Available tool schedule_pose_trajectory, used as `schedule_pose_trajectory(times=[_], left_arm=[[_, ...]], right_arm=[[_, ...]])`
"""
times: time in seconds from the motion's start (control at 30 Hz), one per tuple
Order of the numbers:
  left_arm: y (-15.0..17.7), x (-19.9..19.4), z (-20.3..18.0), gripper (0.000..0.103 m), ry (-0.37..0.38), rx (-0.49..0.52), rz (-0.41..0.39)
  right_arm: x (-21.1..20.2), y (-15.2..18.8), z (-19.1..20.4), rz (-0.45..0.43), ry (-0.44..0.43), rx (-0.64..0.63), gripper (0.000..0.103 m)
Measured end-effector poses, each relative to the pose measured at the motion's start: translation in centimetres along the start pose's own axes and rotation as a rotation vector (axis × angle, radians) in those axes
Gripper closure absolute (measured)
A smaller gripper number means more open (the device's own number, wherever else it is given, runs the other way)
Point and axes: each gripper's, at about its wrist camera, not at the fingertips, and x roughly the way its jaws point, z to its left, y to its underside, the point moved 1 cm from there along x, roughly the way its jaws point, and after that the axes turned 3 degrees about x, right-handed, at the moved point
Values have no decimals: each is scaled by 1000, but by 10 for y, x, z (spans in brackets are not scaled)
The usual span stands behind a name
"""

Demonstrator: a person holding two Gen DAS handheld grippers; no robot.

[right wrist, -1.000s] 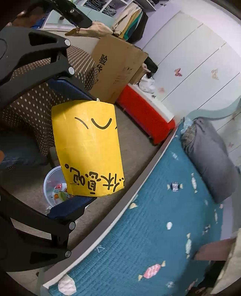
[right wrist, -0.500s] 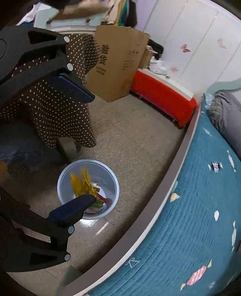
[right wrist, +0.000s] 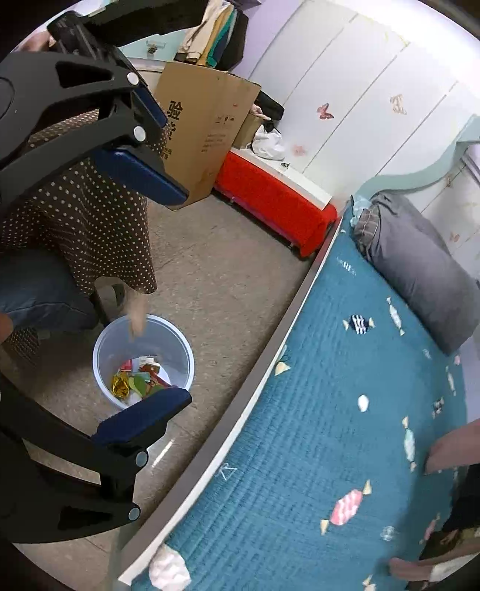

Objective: Collect trash
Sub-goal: 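Carry the cup and cloth to the trash bin and release both, then move both tools back over the table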

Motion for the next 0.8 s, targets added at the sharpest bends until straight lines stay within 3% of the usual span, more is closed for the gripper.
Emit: schedule_pose_trajectory(times=[0.37, 0.8], left_arm=[[20, -75, 16, 9, -64, -46, -136], [49, -175, 25, 9, -101, -55, -321]], right_arm=[[-33, 16, 45, -54, -4, -96, 6], [-79, 40, 127, -111, -64, -288, 6]])
